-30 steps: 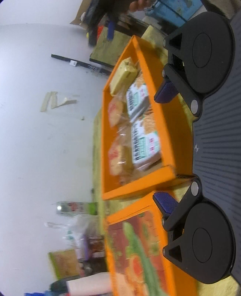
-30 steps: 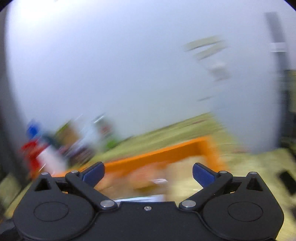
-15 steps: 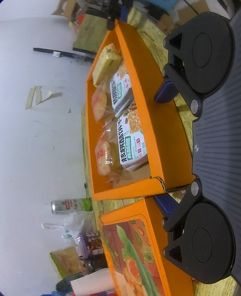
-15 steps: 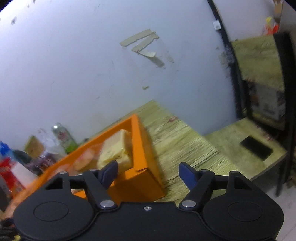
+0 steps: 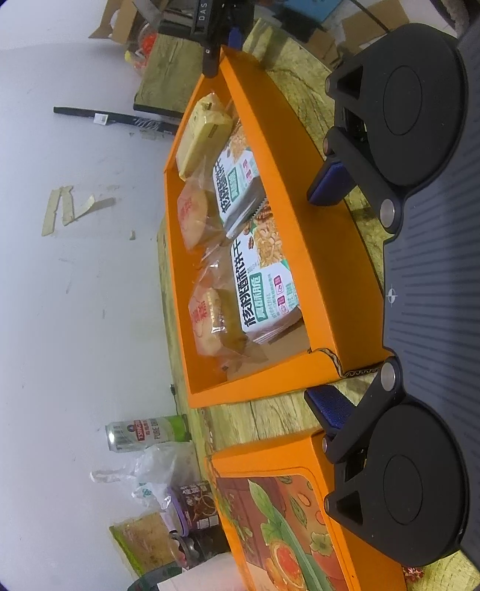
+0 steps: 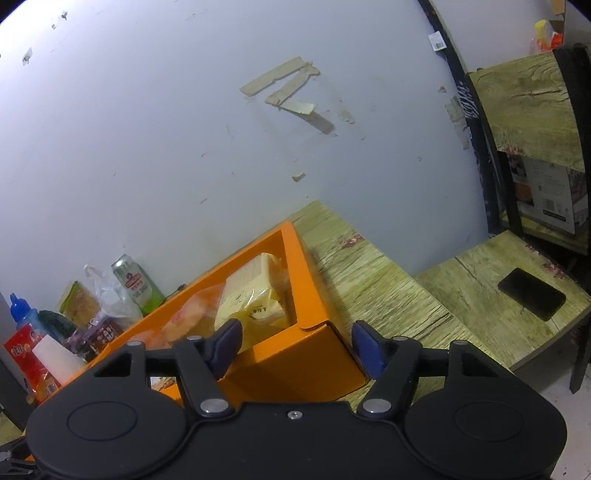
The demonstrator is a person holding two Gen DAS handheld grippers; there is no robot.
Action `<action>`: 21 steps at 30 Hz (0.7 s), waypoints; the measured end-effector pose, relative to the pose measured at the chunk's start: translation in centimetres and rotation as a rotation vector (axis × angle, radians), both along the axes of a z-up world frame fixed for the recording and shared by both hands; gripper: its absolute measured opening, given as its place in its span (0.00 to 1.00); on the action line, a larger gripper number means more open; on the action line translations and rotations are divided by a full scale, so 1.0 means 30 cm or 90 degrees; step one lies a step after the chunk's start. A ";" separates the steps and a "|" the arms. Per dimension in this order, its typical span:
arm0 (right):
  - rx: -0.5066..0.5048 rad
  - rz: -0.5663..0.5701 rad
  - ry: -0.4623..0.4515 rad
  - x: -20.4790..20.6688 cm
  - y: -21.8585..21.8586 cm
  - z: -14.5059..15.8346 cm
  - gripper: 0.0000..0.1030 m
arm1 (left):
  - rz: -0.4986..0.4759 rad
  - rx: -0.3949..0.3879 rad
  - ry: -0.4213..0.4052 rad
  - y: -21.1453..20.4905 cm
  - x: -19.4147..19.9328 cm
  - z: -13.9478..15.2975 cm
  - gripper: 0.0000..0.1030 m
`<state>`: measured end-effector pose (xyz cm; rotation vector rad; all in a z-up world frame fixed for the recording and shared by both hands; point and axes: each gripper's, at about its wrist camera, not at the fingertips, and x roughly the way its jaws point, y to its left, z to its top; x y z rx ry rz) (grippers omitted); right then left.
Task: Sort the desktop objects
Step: 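Swing both tools away from the tray toward the orange mooncake box lid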
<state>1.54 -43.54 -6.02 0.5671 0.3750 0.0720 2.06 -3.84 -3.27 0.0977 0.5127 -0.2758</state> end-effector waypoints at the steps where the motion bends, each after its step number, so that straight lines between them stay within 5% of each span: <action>1: 0.000 -0.002 0.001 0.000 -0.001 0.001 0.62 | 0.000 0.000 0.000 0.002 0.001 0.000 1.00; 4: 0.010 -0.016 0.003 -0.014 -0.013 0.010 0.72 | 0.001 -0.007 0.003 0.025 -0.006 0.000 1.00; 6: 0.023 -0.040 -0.006 -0.041 -0.033 0.024 0.88 | 0.014 -0.013 0.001 0.054 -0.026 0.007 1.00; 12: 0.084 -0.042 -0.082 -0.097 -0.040 0.134 0.96 | 0.067 -0.055 -0.058 0.205 -0.121 0.085 1.00; 16: 0.076 0.068 -0.148 -0.047 0.122 0.243 1.00 | 0.159 -0.122 -0.088 0.360 -0.164 0.132 1.00; 21: 0.049 0.310 -0.155 0.079 0.470 0.347 1.00 | 0.294 -0.246 -0.079 0.611 -0.212 0.113 1.00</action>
